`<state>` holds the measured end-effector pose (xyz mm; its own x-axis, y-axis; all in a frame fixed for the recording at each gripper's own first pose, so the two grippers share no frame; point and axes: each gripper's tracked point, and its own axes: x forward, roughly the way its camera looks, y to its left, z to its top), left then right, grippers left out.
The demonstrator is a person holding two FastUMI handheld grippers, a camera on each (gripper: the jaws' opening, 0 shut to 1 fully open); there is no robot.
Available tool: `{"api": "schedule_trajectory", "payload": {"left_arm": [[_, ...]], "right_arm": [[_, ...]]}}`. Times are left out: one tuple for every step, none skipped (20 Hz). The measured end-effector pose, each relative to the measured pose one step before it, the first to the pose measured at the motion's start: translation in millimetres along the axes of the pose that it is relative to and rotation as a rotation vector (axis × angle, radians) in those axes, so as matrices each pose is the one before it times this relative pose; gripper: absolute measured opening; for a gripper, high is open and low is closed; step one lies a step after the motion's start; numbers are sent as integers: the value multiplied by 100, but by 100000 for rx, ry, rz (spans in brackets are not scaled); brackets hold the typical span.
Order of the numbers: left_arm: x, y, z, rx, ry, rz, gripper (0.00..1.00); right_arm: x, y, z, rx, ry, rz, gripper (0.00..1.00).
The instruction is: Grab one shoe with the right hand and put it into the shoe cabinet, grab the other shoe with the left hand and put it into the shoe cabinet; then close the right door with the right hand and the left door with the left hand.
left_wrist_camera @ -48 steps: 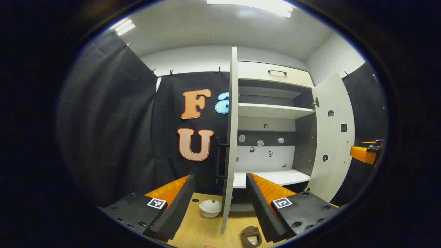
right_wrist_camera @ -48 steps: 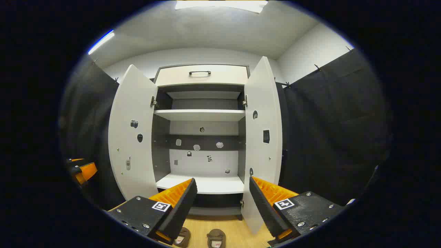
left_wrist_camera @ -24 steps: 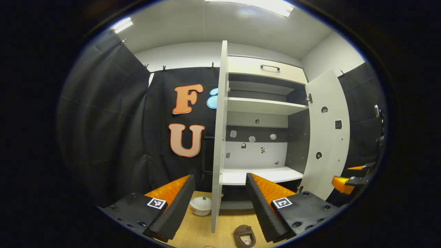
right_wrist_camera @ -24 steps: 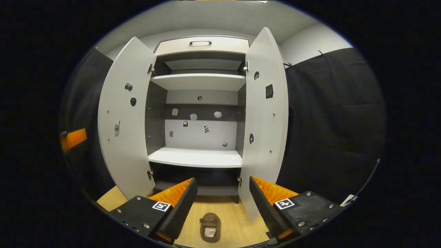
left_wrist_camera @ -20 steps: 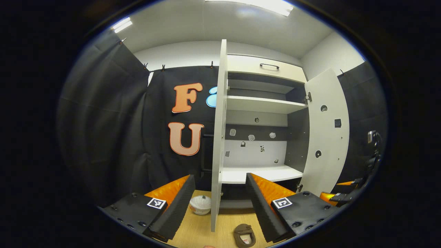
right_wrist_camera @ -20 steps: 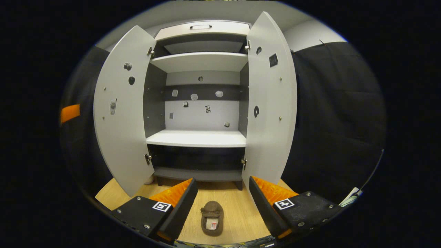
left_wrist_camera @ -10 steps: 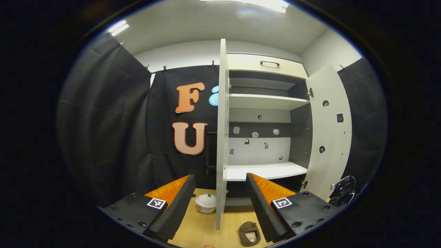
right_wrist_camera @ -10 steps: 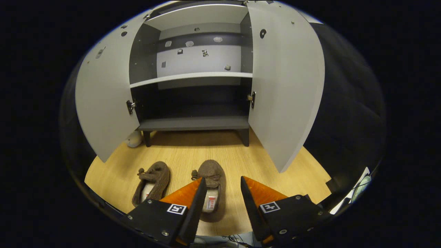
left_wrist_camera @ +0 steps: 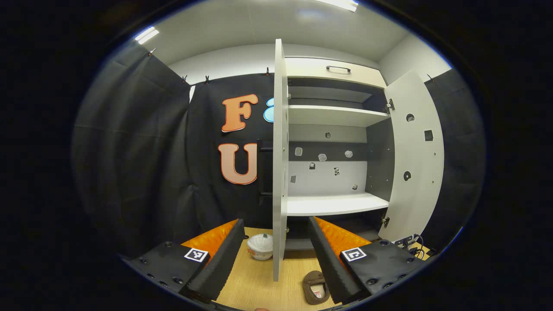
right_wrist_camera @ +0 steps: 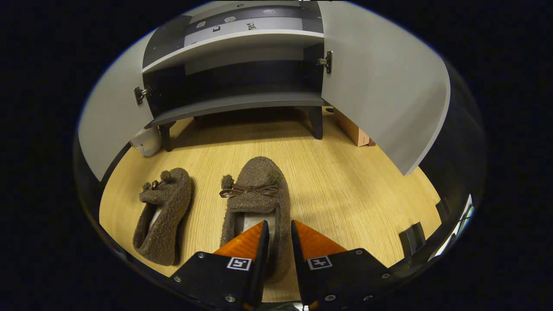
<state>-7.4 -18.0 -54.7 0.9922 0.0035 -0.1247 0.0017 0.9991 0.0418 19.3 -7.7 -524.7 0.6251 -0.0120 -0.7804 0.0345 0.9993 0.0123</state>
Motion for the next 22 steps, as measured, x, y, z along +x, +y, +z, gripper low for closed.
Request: {"api": "schedule_trajectory", "payload": {"left_arm": [[73,18,-328,56,513,221,99],[50,73,-133,-122,431,171,96],[4,90,-288,-97,564,310,96],[17,152,-83,-235,319,320,96],[30,2,-142,-267,184,210,96],[45,-4,-71,-231,73,108,96],[-108,-40,-192,-22,145,6,96],[-4,-61,-49,242,74,-92,96],[69,63,-63,598,36,294,96],[46,64,125,837,-686,333,96],[-20,-41,218,323,-560,-99,96],[121,-207,92,-369,-333,-581,96],[13,-207,26,-624,-401,-775,96],[4,-125,192,-388,-252,-551,96],[61,-97,163,-114,-691,-668,96],[91,-140,202,109,-590,-691,96],[46,71,160,113,-502,-472,96],[3,-81,109,39,-497,-658,96],[9,20,75,96,-597,-402,99],[80,65,45,-127,-271,-542,96],[-27,34,-48,-309,-148,-324,96],[117,103,2,-377,-70,-111,96]], "right_arm": [[399,65,-382,546,1341,-106,30],[368,64,-161,975,668,-211,22],[217,-65,132,677,-296,-578,19],[110,-143,-33,468,125,-743,19],[-172,-159,159,402,-76,-814,15],[18,-101,243,286,129,-194,8],[-295,-14,195,1142,258,13,5],[-79,-70,261,1453,163,3,3],[-256,-68,554,1587,131,440,2],[-26,-195,820,1050,-538,77,2],[-241,-104,843,182,-777,123,2],[-360,-141,768,44,-912,365,1],[-910,-60,875,648,-1115,949,1],[-1233,302,1123,445,-1699,1315,1],[-1253,384,1681,140,-2481,1158,1],[-997,408,1706,43,-2604,969,1],[-1006,105,1550,18,-2382,831,1],[-1367,413,1755,319,-1800,688,1],[-1123,481,1649,728,-2084,1263,1],[-1004,516,1917,319,-2168,1275,1],[-885,599,2036,41,-2419,1434,1],[-611,469,1903,221,-2620,1462,1]]}}
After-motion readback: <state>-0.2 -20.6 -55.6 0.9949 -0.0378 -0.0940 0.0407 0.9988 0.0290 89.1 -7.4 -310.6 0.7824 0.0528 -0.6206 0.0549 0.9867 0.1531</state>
